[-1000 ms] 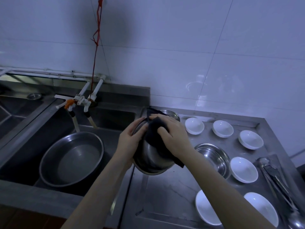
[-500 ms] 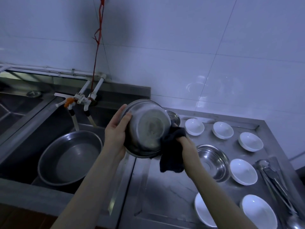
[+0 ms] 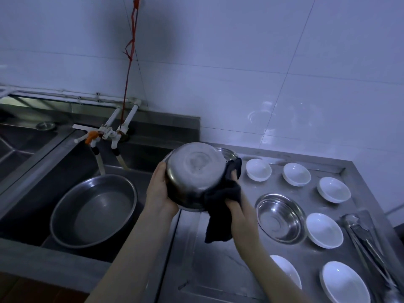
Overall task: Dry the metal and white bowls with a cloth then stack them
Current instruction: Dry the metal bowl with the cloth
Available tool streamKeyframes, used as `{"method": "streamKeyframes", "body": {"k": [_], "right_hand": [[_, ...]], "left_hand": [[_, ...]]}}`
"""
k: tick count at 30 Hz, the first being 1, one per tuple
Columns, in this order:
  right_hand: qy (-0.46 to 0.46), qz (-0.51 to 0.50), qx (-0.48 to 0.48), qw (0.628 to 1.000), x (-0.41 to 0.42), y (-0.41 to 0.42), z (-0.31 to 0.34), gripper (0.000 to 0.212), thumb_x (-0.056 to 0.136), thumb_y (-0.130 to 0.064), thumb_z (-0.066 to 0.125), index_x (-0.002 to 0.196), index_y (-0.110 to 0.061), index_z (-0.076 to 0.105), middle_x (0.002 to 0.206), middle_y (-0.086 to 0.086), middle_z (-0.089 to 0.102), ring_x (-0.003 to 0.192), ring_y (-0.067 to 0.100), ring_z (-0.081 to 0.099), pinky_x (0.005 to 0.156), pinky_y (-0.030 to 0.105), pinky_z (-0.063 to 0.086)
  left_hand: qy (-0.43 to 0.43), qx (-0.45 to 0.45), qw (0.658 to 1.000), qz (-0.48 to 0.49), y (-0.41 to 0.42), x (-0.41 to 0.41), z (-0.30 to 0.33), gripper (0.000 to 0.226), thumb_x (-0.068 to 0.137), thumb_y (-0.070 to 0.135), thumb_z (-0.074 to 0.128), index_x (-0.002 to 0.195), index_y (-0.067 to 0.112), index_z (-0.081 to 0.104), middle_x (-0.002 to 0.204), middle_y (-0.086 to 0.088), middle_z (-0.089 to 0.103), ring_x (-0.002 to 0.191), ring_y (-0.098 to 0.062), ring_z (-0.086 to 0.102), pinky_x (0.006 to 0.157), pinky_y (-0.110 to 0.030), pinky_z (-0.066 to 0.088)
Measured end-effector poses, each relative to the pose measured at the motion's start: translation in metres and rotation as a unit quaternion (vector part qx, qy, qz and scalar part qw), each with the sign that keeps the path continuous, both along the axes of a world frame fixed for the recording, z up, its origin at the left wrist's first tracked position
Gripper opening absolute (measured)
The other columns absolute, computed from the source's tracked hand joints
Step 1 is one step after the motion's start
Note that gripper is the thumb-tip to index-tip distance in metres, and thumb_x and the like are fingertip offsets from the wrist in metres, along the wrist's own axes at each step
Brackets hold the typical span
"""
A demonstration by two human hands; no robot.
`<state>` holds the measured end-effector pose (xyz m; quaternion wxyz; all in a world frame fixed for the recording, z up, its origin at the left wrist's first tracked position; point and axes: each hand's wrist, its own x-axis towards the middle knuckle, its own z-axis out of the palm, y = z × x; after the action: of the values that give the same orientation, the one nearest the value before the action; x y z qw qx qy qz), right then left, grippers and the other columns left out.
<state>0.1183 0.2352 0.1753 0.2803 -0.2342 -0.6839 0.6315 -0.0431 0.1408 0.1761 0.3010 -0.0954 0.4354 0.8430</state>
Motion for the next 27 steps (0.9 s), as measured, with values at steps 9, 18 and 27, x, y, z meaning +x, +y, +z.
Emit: {"method": "streamKeyframes", "body": {"k": [9, 18, 27], "right_hand": [[0.011, 0.071, 0.244, 0.967, -0.007, 0.000, -0.010, 0.068, 0.085, -0.011, 0.043, 0.148, -0.032, 0.032, 0.156, -0.019, 0.025, 0.145, 0.006, 0.021, 0.118, 0.040, 0.023], [0.020, 0.093, 0.389, 0.916, -0.003, -0.005, -0.018, 0.070, 0.076, -0.013, 0.045, 0.146, -0.018, 0.040, 0.155, -0.006, 0.032, 0.146, 0.016, 0.022, 0.115, 0.049, 0.023], [0.012, 0.087, 0.539, 0.837, -0.002, 0.010, -0.026, 0.065, 0.078, -0.012, 0.049, 0.143, -0.018, 0.044, 0.152, -0.004, 0.037, 0.144, 0.015, 0.028, 0.115, 0.052, 0.024]], "left_hand": [[-0.059, -0.024, 0.998, 0.028, 0.008, -0.014, 0.008, 0.063, 0.080, 0.060, 0.062, 0.130, 0.022, 0.063, 0.128, -0.018, 0.065, 0.115, -0.041, 0.062, 0.095, -0.059, 0.050], [-0.094, 0.057, 0.994, -0.004, 0.015, -0.009, 0.013, 0.059, 0.095, 0.058, 0.044, 0.134, 0.015, 0.058, 0.129, -0.022, 0.063, 0.116, -0.039, 0.061, 0.086, -0.048, 0.055], [-0.139, 0.090, 0.985, -0.047, 0.009, -0.007, 0.022, 0.062, 0.093, 0.057, 0.051, 0.134, 0.012, 0.058, 0.130, -0.019, 0.063, 0.116, -0.035, 0.060, 0.079, -0.044, 0.053]]}}
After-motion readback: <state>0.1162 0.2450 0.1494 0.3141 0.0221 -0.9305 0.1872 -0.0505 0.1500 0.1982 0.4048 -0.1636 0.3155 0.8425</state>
